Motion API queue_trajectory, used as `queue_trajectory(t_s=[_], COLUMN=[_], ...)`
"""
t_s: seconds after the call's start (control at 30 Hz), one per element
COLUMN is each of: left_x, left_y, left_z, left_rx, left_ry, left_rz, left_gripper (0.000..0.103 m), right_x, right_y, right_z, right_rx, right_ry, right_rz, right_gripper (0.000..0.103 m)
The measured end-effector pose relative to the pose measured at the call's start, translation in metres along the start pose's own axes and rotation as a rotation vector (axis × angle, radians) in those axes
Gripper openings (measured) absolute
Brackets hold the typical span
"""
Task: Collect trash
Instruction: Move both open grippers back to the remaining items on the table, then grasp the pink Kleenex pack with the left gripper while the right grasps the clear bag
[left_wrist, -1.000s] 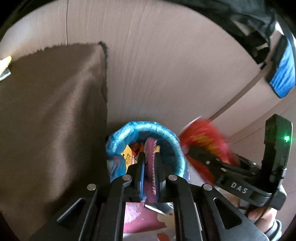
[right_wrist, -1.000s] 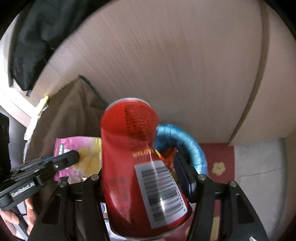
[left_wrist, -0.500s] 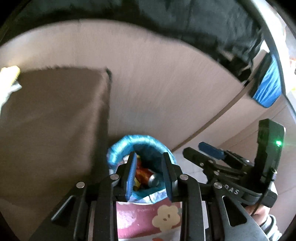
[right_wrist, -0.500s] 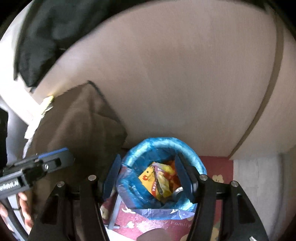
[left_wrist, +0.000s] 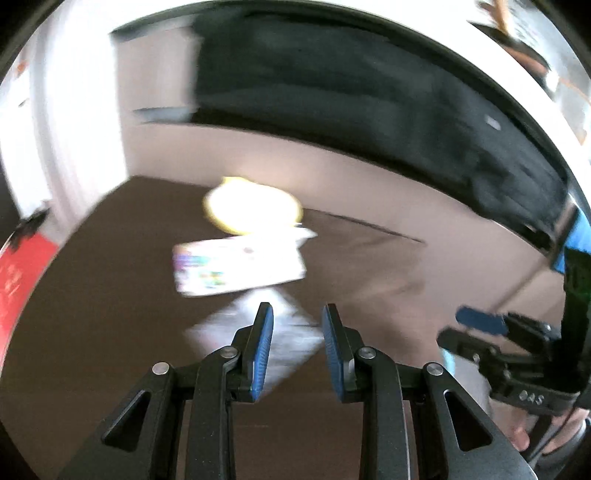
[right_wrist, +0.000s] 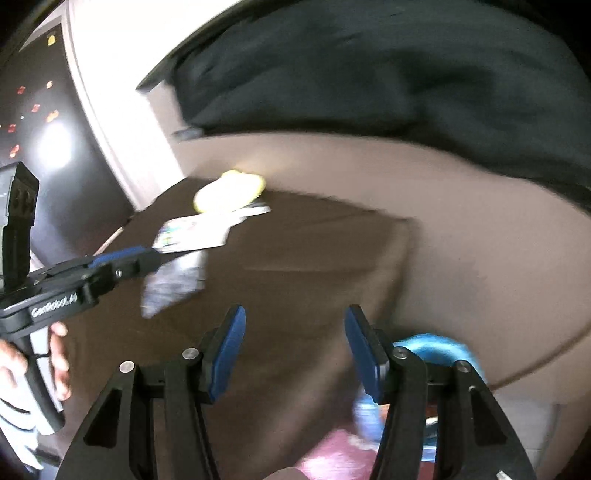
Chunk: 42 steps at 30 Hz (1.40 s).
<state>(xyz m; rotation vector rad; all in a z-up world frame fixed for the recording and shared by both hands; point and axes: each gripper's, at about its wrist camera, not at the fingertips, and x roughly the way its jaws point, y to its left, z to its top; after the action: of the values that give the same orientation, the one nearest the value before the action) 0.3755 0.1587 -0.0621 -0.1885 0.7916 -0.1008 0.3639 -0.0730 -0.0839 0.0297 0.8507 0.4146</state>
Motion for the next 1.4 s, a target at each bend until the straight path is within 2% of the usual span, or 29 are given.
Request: queue_trajectory(t_s=[0.1, 0.2, 0.33, 0.43, 0.57, 0.63, 0.67, 0.7, 0.73, 0.77, 0.87, 1.0, 1.07, 1.17, 1.23, 1.33, 1.4], left_x=[-0.005, -0.008, -0.005, -0.003, 0.003, 0.004, 0.006, 0.009, 0.011, 0.014, 0.025, 0.053, 0.071, 0.108, 0.127, 0.136, 0.127], left_y=[0.051, 0.086, 0.115, 0.128, 0.142, 0.146, 0.148, 0.148, 0.147, 0.146, 0.13, 0.103, 0.097, 0.091, 0.093, 0.105, 0.109], left_z=[0.001, -0.005, -0.018, -0.023, -0.023, -0.022, -0.021, -0.019, -0.017, -0.013, 0.006, 0.047, 0.064, 0.082, 0.084, 0.073, 0.059], left_rx=[-0.061, -0.102, -0.135, -0.148, -0.169, -0.173, -0.174, -0.173, -0.169, -0.162, -0.103, -0.034, -0.039, -0.027, -0.038, -0.118, -0.151], left_ry=[0.002, 0.007, 0.018, 0.018, 0.019, 0.017, 0.017, 0.02, 0.023, 0.025, 0.013, 0.003, 0.008, 0.039, 0.092, 0.17, 0.19], left_rz=[0.046, 0.049, 0.037, 0.038, 0.032, 0.038, 0.04, 0.038, 0.034, 0.024, -0.035, -0.189, -0.201, -0.145, -0.143, -0.234, -0.281], left_gripper=[0.029, 0.029, 0.029, 0.029, 0.029, 0.029, 0.029, 0.029, 0.029, 0.029, 0.029, 0.029, 0.029, 0.029, 0.029, 0.029, 0.029], right_x=[0.031, 0.065, 0.098, 0.102, 0.115, 0.121, 0.123, 0.126, 0.129, 0.133, 0.121, 0.093, 0.082, 0.058, 0.044, 0.032, 0.028], right_y=[0.035, 0.064, 0.079, 0.085, 0.092, 0.097, 0.102, 0.107, 0.111, 0.114, 0.112, 0.092, 0.08, 0.06, 0.049, 0.031, 0.023], right_z=[0.001, 0.001, -0.002, -0.001, 0.009, 0.014, 0.016, 0.017, 0.017, 0.017, 0.014, 0.011, 0.012, 0.01, 0.007, 0.004, 0.005], right_rx=[-0.009, -0.004, 0.042, 0.07, 0.133, 0.133, 0.118, 0.089, 0.063, 0.041, 0.002, -0.022, -0.01, -0.005, -0.004, 0.004, 0.004], right_ry=[0.062, 0.116, 0.178, 0.147, 0.125, 0.104, 0.093, 0.084, 0.095, 0.118, 0.094, 0.062, 0.055, 0.032, 0.024, 0.026, 0.024], right_rz=[0.064, 0.112, 0.101, 0.072, 0.088, 0.067, 0.061, 0.058, 0.067, 0.077, 0.097, 0.079, 0.063, 0.027, 0.015, 0.003, -0.007], right_gripper=[0.051, 0.048, 0.045, 0.046, 0.047, 0.047, 0.044, 0.022, 0.007, 0.009, 0.007, 0.007, 0.007, 0.007, 0.007, 0.007, 0.007])
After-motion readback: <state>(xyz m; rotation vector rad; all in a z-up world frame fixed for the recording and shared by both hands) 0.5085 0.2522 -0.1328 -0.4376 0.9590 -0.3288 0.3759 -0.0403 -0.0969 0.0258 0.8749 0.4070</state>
